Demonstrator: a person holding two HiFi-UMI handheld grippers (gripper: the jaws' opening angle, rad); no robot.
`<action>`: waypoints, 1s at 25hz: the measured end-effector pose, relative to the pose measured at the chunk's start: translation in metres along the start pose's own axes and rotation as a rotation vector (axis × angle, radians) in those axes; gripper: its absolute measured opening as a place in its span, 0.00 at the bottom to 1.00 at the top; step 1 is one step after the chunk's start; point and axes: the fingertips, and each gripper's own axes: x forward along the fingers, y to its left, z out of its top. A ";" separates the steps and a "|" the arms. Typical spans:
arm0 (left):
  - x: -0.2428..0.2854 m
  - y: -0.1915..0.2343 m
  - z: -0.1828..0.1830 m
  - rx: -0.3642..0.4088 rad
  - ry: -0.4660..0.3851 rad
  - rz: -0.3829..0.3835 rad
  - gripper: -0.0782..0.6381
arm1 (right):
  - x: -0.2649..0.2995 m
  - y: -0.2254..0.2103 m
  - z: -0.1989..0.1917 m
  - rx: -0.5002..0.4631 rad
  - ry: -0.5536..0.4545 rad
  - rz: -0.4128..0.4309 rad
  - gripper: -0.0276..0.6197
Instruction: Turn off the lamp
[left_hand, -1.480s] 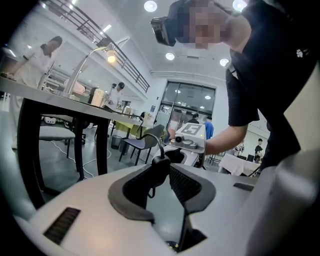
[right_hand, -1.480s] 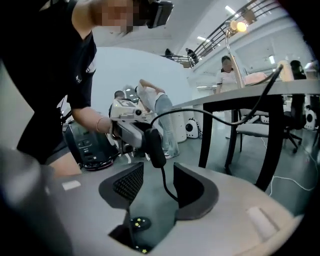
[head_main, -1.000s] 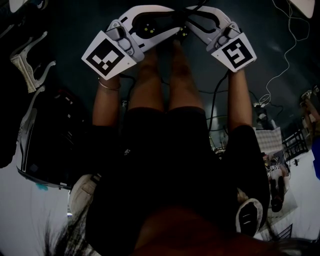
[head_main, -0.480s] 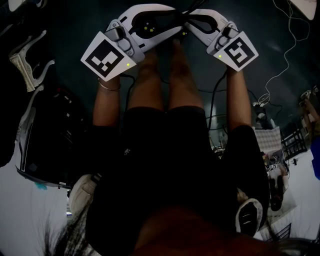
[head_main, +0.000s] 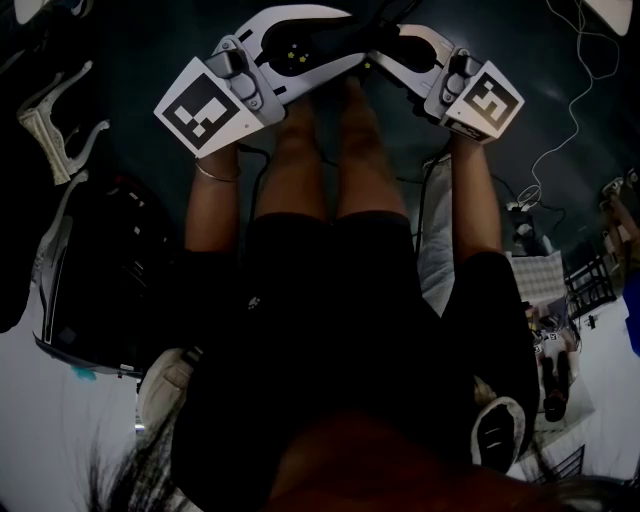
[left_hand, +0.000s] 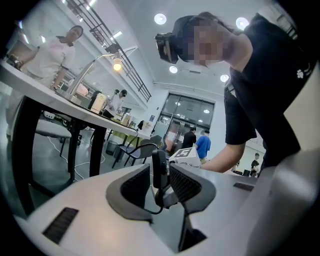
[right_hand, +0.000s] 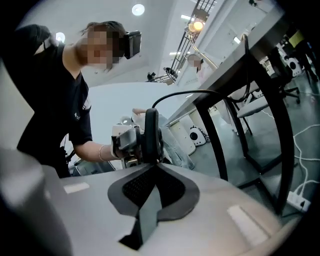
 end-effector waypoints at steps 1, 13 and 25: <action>0.000 -0.001 0.000 -0.008 -0.003 -0.009 0.27 | 0.000 0.000 0.002 0.020 -0.018 0.007 0.05; 0.013 -0.008 0.002 -0.082 -0.030 -0.056 0.27 | -0.007 0.007 0.001 0.088 -0.073 0.082 0.05; 0.017 -0.009 -0.005 -0.122 -0.023 -0.056 0.27 | -0.006 0.010 -0.009 0.107 -0.061 0.094 0.05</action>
